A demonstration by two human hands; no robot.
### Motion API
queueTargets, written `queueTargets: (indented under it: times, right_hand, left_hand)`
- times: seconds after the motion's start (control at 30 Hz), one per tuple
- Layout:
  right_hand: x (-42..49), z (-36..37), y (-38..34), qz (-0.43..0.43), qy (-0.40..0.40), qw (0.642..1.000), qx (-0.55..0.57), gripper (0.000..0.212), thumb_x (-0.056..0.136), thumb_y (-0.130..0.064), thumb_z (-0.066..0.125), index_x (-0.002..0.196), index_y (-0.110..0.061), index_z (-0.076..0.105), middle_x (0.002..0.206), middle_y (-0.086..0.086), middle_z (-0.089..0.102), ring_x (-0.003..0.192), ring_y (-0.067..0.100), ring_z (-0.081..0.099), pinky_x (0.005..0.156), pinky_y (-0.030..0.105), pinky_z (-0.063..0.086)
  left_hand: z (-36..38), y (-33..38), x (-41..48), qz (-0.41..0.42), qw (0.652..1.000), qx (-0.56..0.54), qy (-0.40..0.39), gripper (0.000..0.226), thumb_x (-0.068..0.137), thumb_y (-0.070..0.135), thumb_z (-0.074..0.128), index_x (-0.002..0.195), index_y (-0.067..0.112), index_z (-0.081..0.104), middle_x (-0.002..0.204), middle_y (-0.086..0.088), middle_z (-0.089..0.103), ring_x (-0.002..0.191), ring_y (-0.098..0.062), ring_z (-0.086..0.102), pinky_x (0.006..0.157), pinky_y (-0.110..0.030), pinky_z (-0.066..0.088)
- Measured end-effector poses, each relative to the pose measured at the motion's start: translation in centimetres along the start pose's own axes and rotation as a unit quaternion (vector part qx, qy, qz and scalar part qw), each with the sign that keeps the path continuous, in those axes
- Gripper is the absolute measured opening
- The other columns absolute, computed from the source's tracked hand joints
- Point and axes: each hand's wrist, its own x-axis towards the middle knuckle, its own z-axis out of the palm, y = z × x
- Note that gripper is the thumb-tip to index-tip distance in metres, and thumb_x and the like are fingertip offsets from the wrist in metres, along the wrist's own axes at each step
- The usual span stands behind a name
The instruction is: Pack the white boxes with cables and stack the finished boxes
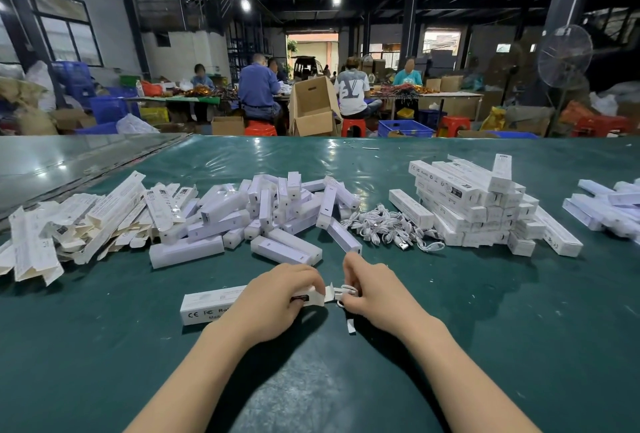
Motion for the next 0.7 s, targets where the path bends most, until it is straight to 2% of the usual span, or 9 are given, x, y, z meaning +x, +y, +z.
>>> queueTargets:
  times: [0.07, 0.13, 0.2, 0.23, 0.3, 0.4, 0.57, 0.7]
  right_hand:
    - [0.0, 0.3, 0.2, 0.005, 0.017, 1.000, 0.007, 0.023, 0.079, -0.007, 0.054, 0.081, -0.017, 0.034, 0.075, 0.009, 0.058, 0.065, 0.022, 0.041, 0.061, 0.034, 0.033]
    - [0.0, 0.1, 0.2, 0.023, 0.065, 0.996, 0.061, 0.024, 0.079, -0.006, 0.056, 0.079, -0.019, 0.035, 0.077, 0.010, 0.060, 0.062, 0.018, 0.043, 0.063, 0.034, 0.038]
    - [0.1, 0.0, 0.1, 0.028, 0.116, 0.982, 0.143, 0.030, 0.077, -0.006, 0.064, 0.074, -0.024, 0.040, 0.072, 0.002, 0.060, 0.053, 0.006, 0.042, 0.057, 0.021, 0.038]
    - [0.2, 0.0, -0.1, 0.025, 0.121, 0.978, 0.166, 0.032, 0.076, -0.006, 0.067, 0.074, -0.027, 0.043, 0.070, -0.003, 0.059, 0.051, 0.002, 0.043, 0.055, 0.015, 0.037]
    - [0.3, 0.6, -0.5, 0.015, 0.088, 0.982, 0.166, 0.032, 0.075, -0.005, 0.069, 0.074, -0.029, 0.047, 0.070, -0.008, 0.060, 0.052, -0.003, 0.048, 0.057, 0.010, 0.038]
    - [0.6, 1.9, -0.9, 0.000, 0.075, 0.988, 0.135, 0.029, 0.073, -0.003, 0.067, 0.069, -0.027, 0.051, 0.063, -0.013, 0.058, 0.055, -0.004, 0.051, 0.057, 0.010, 0.036]
    - [0.8, 2.2, -1.0, 0.028, 0.113, 0.980, 0.160, 0.022, 0.070, -0.009, 0.071, 0.062, -0.024, 0.057, 0.059, -0.006, 0.056, 0.051, 0.000, 0.043, 0.056, 0.017, 0.036]
    - [0.6, 1.9, -1.1, 0.025, 0.120, 0.983, 0.136, 0.034, 0.069, -0.007, 0.072, 0.056, -0.032, 0.052, 0.065, -0.010, 0.053, 0.058, 0.001, 0.046, 0.065, 0.026, 0.039]
  left_hand:
    - [0.0, -0.1, 0.0, 0.001, 1.000, -0.009, -0.004, 0.038, 0.082, 0.000, 0.050, 0.101, 0.033, 0.056, 0.116, 0.025, 0.052, 0.113, -0.004, 0.044, 0.090, -0.031, 0.042]
    - [0.1, -0.2, 0.1, 0.007, 1.000, -0.017, -0.003, 0.038, 0.081, -0.001, 0.050, 0.100, 0.031, 0.056, 0.118, 0.024, 0.052, 0.114, -0.004, 0.044, 0.093, -0.030, 0.040]
    - [0.2, -0.3, 0.1, 0.014, 1.000, -0.023, 0.004, 0.038, 0.080, -0.003, 0.051, 0.099, 0.030, 0.058, 0.120, 0.023, 0.052, 0.115, -0.004, 0.044, 0.095, -0.025, 0.038]
    - [0.2, -0.4, 0.2, 0.017, 1.000, -0.025, 0.009, 0.039, 0.079, -0.003, 0.052, 0.099, 0.029, 0.059, 0.120, 0.023, 0.053, 0.115, -0.004, 0.045, 0.095, -0.023, 0.037]
    - [0.2, -0.5, 0.3, 0.020, 0.999, -0.029, 0.019, 0.039, 0.076, -0.004, 0.054, 0.097, 0.028, 0.061, 0.117, 0.026, 0.054, 0.113, -0.005, 0.047, 0.094, -0.020, 0.036]
    - [0.2, -0.4, 0.3, 0.029, 0.998, -0.041, 0.026, 0.038, 0.074, -0.004, 0.055, 0.095, 0.028, 0.063, 0.114, 0.033, 0.051, 0.111, -0.004, 0.048, 0.093, -0.018, 0.034]
    - [0.4, 0.0, 0.4, 0.040, 0.997, -0.053, 0.033, 0.038, 0.073, -0.004, 0.055, 0.094, 0.026, 0.064, 0.117, 0.025, 0.058, 0.110, -0.006, 0.050, 0.094, -0.020, 0.035]
    - [0.5, 0.4, 0.3, 0.033, 0.997, -0.069, 0.033, 0.040, 0.075, -0.002, 0.054, 0.097, 0.030, 0.060, 0.112, 0.021, 0.060, 0.105, -0.006, 0.051, 0.090, -0.021, 0.037]
